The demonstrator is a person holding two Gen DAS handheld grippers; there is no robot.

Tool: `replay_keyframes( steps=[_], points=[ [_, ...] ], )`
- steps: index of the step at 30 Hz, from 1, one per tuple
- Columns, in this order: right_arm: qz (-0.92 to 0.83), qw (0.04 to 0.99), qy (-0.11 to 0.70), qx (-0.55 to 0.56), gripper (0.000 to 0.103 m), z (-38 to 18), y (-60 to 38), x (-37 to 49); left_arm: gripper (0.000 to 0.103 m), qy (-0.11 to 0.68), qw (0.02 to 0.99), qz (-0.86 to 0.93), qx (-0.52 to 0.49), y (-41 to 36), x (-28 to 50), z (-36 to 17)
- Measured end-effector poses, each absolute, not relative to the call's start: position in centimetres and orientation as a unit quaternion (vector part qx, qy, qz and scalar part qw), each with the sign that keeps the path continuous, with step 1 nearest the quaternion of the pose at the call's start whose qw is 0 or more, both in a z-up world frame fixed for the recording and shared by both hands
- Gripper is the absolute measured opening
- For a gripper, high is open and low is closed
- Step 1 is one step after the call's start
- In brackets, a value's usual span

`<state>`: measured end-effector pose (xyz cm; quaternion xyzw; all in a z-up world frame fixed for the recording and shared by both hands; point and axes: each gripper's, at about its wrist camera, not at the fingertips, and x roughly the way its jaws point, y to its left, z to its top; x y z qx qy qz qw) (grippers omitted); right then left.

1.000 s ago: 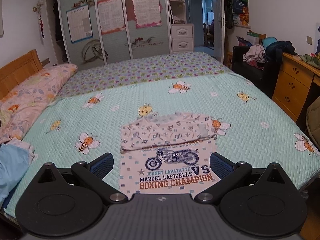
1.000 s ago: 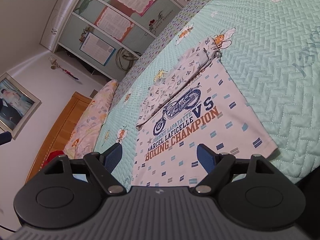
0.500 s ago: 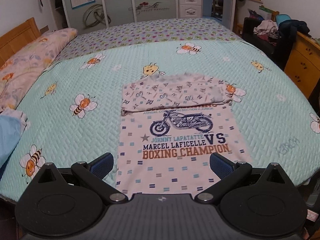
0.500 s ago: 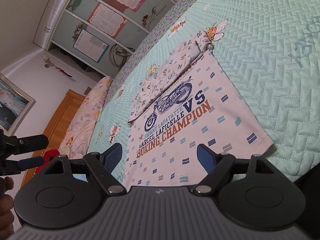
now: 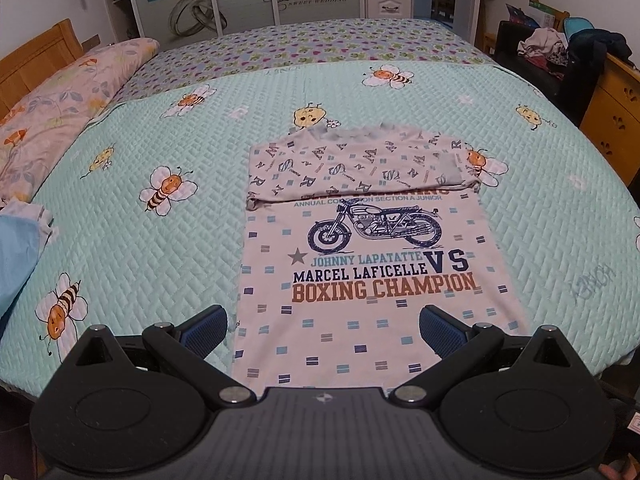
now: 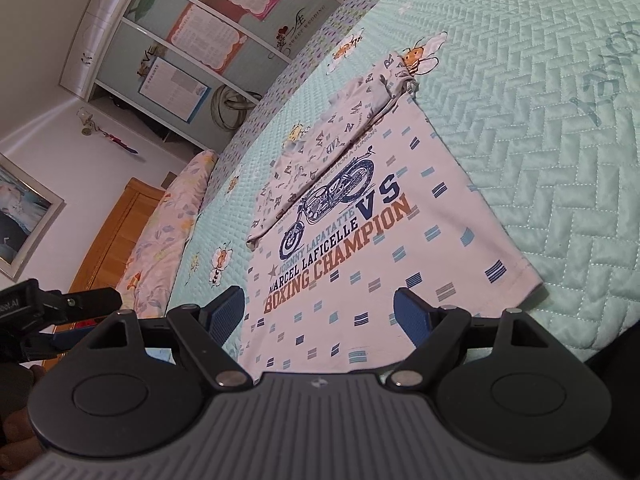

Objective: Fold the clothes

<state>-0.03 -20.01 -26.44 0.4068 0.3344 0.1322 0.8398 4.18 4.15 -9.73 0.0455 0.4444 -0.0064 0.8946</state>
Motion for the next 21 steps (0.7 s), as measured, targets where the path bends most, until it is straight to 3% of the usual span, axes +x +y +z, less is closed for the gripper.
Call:
replay_keyframes(
  steps=[21],
  points=[
    [0.121,0.836,0.346,0.409,0.083,-27.1,-20.7,0.3,0.102,0.473,0.880,0.002,0.040,6.0,5.0,-13.1]
  ],
)
